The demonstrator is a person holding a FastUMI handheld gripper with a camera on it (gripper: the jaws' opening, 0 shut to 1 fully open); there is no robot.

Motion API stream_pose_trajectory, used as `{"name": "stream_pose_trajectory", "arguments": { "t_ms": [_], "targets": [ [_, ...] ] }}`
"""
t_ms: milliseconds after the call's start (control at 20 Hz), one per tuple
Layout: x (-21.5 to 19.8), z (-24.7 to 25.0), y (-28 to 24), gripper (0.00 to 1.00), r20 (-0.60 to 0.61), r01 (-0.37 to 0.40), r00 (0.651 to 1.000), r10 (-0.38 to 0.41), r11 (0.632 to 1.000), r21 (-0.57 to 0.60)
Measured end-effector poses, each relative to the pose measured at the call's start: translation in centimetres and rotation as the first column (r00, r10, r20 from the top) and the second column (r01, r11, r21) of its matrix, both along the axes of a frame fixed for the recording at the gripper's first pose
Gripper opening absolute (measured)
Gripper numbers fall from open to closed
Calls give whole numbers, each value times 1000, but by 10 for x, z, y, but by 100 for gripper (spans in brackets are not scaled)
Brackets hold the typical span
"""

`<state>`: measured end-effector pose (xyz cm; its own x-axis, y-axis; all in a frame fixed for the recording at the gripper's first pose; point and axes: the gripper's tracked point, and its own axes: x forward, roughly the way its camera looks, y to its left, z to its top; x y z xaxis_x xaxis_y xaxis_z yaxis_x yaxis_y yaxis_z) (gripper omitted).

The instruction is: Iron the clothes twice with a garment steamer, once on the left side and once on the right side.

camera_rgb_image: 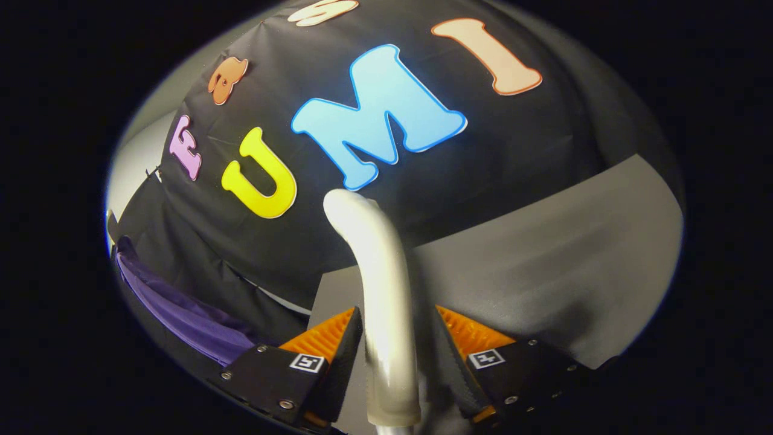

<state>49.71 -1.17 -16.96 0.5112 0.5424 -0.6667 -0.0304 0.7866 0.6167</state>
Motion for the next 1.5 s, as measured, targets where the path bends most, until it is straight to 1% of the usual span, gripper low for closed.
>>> {"name": "stream_pose_trajectory", "arguments": {
  "t_ms": [50, 150, 350, 450, 600, 700, 900, 1150, 1350, 1500],
  "targets": [
    [-1, 1, 1, 58, -16, 1, 1000, -1, 999, 35],
    [3, 2, 3, 45, -40, 23, 999, -20, 997, 78],
    [3, 9, 2, 40, -17, 42, 999, -41, 995, 95],
    [3, 21, -4, 38, 55, 55, 997, -60, 995, 83],
    [-4, 47, -11, 37, 189, 74, 979, -81, 996, 46],
    [-15, 64, -10, 37, 258, 80, 963, -80, 997, 14],
    [-57, 96, 13, 37, 317, 32, 948, -35, 999, 14],
    [-102, 145, 31, 37, 449, 57, 893, -34, 998, -39],
    [-139, 182, 55, 37, 539, 63, 842, -7, 994, -87],
    [-161, 216, 77, 37, 621, 92, 784, -14, 991, -94]
  ]
}}
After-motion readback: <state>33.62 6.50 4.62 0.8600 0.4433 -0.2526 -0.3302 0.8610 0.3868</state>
